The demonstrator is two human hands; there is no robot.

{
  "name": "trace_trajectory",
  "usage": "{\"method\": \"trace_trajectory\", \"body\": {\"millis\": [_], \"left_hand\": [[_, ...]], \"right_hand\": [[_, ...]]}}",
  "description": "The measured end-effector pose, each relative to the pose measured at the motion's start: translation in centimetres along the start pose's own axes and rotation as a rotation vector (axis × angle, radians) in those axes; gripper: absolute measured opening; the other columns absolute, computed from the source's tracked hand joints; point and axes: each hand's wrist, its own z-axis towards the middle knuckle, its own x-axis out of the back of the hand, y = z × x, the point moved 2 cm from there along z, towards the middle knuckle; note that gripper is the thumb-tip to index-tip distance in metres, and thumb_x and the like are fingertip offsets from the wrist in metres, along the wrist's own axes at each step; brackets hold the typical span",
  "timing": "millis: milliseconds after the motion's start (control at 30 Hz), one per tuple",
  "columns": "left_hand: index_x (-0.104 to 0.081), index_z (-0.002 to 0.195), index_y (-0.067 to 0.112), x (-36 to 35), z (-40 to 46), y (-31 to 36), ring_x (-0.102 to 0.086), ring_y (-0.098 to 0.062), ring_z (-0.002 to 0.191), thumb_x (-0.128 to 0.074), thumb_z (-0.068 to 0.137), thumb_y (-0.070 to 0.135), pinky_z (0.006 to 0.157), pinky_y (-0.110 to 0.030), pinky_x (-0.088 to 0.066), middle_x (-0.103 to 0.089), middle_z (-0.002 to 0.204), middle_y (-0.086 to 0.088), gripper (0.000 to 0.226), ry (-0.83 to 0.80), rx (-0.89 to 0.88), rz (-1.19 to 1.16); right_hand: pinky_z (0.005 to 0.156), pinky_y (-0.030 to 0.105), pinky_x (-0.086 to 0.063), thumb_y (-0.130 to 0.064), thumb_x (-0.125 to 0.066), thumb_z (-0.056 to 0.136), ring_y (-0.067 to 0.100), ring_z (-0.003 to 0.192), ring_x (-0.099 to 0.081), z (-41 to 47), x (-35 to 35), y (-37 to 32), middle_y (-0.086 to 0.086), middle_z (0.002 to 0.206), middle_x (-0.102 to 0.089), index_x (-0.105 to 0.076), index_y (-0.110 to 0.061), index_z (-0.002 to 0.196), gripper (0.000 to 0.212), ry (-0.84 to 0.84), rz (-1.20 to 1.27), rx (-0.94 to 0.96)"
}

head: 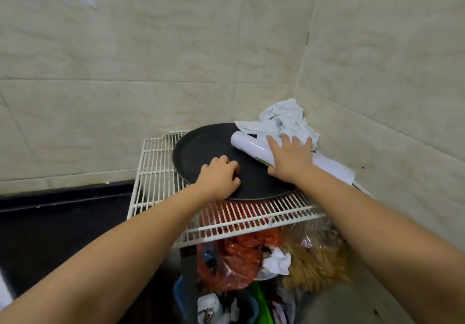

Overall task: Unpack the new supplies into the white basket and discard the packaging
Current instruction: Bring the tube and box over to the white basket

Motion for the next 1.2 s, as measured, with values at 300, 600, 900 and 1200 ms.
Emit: {"method": "trace_trajectory", "body": {"millis": [300, 600, 900, 1200], "left_hand": [[-0.052, 0.111, 0.027, -0.9, 0.7, -0.7, -0.045, -0.024, 0.111, -0.049, 0.088, 0.037, 0.093, -0.042, -0.038, -0.048, 0.118, -0.004, 0.025, 0.04, 0.026, -0.027], [-0.053, 0.116, 0.023, 0.0, 0.3, -0.3, -0.045, -0.026, 0.114, -0.047, 0.091, 0.035, 0.094, -0.043, -0.039, -0.048, 0.121, -0.006, 0.028, -0.025, 0.0, -0.002], [-0.064, 0.107, 0.007, 8.0, -7.7, -10.3, -0.055, -0.032, 0.105, -0.049, 0.088, 0.014, 0.094, -0.041, -0.044, -0.06, 0.11, -0.018, 0.025, 0.273, 0.083, -0.186], [-0.064, 0.106, 0.011, 12.5, -22.9, -30.2, -0.058, -0.034, 0.099, -0.047, 0.087, 0.018, 0.084, -0.038, -0.046, -0.06, 0.109, -0.016, 0.025, 0.229, 0.485, -0.099]], "right_hand": [[0.091, 0.041, -0.047, -0.056, -0.063, 0.076, 0.032, 0.112, -0.055, 3.3, -0.8, 4.5, 0.013, 0.128, -0.057, -0.035, -0.01, 0.135, 0.08, -0.189, 0.364, -0.078], [0.063, 0.03, -0.037, -0.056, -0.062, 0.078, 0.022, 0.079, -0.051, 2.2, 2.7, 3.1, 0.007, 0.102, -0.064, -0.055, -0.012, 0.108, 0.053, -0.04, 0.306, -0.059], [0.064, 0.031, -0.043, -0.054, -0.064, 0.076, 0.027, 0.076, -0.057, 1.9, 12.7, -9.3, 0.01, 0.094, -0.067, -0.06, -0.013, 0.106, 0.051, 0.117, 0.459, 0.155], [0.069, 0.033, -0.048, -0.055, -0.064, 0.075, 0.031, 0.089, -0.064, -2.6, 19.0, -33.8, 0.012, 0.101, -0.07, -0.062, -0.015, 0.102, 0.049, 0.075, 0.758, 0.487]]}}
